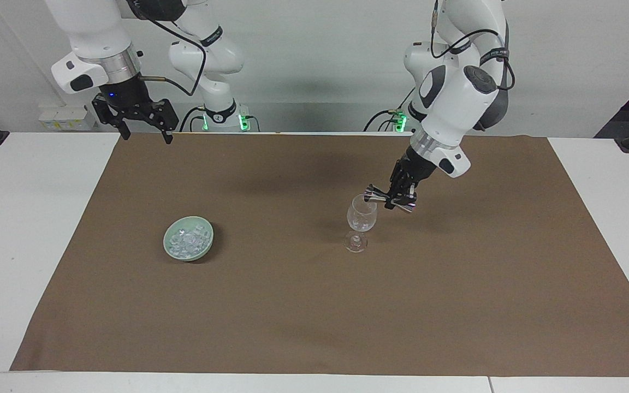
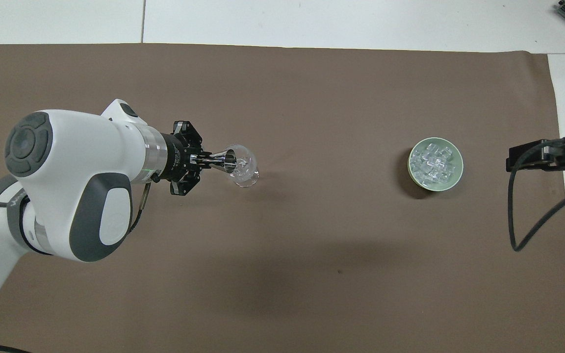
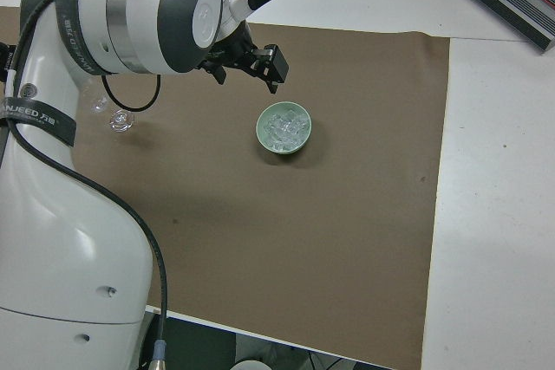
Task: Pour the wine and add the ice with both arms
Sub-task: 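Tilt the metal cup over the clear glass with the left gripper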
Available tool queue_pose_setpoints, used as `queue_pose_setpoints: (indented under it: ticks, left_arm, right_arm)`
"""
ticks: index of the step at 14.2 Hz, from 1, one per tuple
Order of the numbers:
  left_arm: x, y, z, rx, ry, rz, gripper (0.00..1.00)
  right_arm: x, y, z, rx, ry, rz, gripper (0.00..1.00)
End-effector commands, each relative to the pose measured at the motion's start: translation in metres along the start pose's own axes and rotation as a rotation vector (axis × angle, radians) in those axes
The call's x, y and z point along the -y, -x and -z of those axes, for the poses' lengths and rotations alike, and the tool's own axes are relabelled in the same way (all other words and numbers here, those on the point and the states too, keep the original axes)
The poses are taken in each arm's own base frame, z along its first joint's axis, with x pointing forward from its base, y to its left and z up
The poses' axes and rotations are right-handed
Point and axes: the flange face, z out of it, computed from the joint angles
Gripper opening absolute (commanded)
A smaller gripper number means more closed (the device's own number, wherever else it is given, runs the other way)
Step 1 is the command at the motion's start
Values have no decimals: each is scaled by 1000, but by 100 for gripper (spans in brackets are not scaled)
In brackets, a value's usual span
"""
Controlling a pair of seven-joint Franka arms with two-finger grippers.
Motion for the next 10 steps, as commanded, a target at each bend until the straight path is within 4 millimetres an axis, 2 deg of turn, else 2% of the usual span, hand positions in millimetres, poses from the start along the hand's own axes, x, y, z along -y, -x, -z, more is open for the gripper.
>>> queue_pose_setpoints:
  ticks: [1, 8, 10]
  left_arm:
    - [-2, 12, 0, -41, 15, -9, 0]
    - [-1, 20, 0, -102, 27, -41, 0]
    - [2, 31, -2, -129, 33, -66, 0]
  right_arm:
    - [-2, 0, -1, -3, -18, 6, 100]
    - [-7, -2, -1, 2, -18, -4, 100]
    - [-7, -2, -2, 4, -18, -6, 100]
